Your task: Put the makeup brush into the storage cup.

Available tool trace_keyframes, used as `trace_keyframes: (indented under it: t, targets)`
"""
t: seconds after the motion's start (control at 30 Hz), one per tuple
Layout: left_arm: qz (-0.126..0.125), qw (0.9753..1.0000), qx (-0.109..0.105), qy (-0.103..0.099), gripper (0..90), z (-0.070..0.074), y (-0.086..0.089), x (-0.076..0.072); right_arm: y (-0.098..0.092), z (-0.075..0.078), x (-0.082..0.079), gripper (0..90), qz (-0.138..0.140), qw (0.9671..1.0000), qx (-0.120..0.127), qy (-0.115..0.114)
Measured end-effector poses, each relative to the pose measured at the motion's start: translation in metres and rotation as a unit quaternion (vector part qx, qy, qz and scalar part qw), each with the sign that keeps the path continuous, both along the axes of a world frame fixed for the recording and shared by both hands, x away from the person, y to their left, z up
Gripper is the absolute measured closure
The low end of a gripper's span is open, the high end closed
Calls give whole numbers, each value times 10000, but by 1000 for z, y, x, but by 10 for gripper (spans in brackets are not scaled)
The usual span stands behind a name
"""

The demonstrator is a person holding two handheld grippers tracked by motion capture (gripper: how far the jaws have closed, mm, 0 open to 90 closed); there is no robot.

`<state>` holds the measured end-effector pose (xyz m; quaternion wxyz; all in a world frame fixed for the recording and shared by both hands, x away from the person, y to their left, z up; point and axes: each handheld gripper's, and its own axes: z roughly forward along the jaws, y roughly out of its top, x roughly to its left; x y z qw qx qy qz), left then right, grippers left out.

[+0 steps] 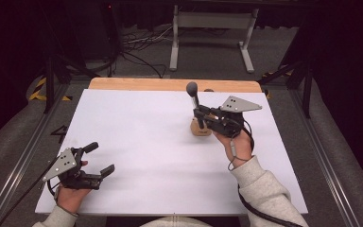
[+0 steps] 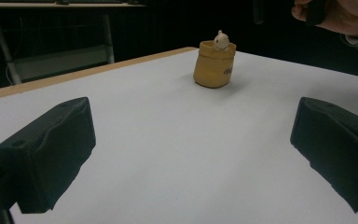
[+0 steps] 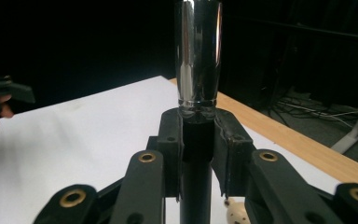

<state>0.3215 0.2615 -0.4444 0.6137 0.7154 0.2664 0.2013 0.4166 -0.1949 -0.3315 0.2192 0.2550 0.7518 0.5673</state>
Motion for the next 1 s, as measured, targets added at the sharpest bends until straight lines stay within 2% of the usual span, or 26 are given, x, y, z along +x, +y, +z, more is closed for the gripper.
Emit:
trace_keyframes:
  t: [0.33,1.0]
  targets:
    - [4,10000,24,-12,4,0,0,0,-4,-4,15,747,-439,9986,260,-110]
    - [13,10000,-14,4,4,0,1,0,-6,-9,41,747,-1167,9919,465,-196]
